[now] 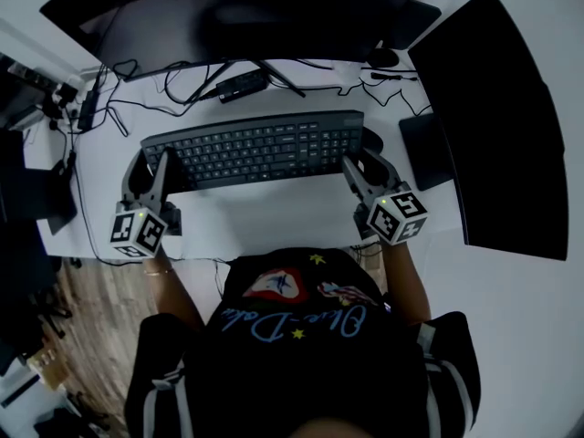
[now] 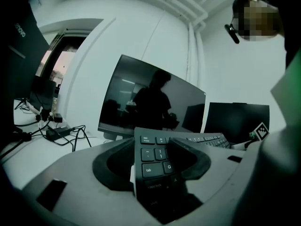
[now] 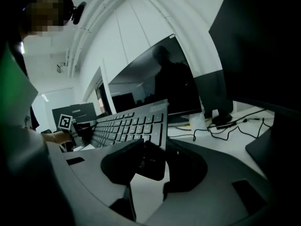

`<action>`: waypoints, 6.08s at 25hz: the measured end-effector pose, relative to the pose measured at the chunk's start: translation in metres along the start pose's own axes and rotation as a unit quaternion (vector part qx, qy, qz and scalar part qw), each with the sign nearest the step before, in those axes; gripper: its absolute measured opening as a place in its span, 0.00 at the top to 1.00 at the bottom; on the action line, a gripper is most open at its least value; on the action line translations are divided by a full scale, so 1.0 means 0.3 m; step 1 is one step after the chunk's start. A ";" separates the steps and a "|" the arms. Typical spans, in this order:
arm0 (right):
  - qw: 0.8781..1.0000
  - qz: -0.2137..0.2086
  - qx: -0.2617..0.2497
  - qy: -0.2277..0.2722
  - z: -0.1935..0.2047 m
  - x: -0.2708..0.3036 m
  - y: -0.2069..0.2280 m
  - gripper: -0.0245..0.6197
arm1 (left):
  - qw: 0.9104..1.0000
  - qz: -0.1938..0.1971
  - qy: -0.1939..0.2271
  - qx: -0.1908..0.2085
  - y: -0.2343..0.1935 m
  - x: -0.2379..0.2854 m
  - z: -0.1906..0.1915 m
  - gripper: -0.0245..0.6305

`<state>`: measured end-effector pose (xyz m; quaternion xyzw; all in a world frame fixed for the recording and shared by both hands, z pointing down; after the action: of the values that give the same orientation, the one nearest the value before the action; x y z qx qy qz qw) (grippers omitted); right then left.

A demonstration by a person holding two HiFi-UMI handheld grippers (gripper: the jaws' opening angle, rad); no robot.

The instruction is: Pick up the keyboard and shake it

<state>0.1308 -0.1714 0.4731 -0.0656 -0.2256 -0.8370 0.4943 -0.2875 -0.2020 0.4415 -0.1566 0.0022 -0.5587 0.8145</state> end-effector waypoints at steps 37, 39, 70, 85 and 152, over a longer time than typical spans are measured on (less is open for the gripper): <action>0.939 -0.031 -0.231 0.253 -0.512 -0.209 -0.221 0.76 | 0.966 0.060 0.249 0.033 0.106 -0.164 -0.408 0.64; 0.933 -0.032 -0.242 0.266 -0.534 -0.226 -0.232 0.76 | 0.963 0.062 0.260 0.031 0.111 -0.173 -0.423 0.64; 0.887 -0.046 -0.315 0.335 -0.658 -0.345 -0.333 0.76 | 0.941 0.101 0.323 0.030 0.149 -0.224 -0.516 0.64; 0.899 -0.043 -0.293 0.322 -0.627 -0.307 -0.303 0.76 | 0.957 0.077 0.279 0.019 0.126 -0.195 -0.463 0.64; 0.999 0.010 -0.030 0.024 0.076 -0.076 0.023 0.76 | 0.995 0.006 -0.030 -0.090 -0.003 -0.009 0.207 0.64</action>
<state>0.1456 -0.1460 0.4879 -0.0625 -0.1878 -0.8399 0.5053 -0.2781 -0.1842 0.5002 -0.2461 0.0285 -0.5464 0.8001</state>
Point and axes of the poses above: the fingertips, and each gripper's own axes: x forward along the fingers, y to its right, z out of its underside, the point moved 4 cm from there along -x, backward along the fingers
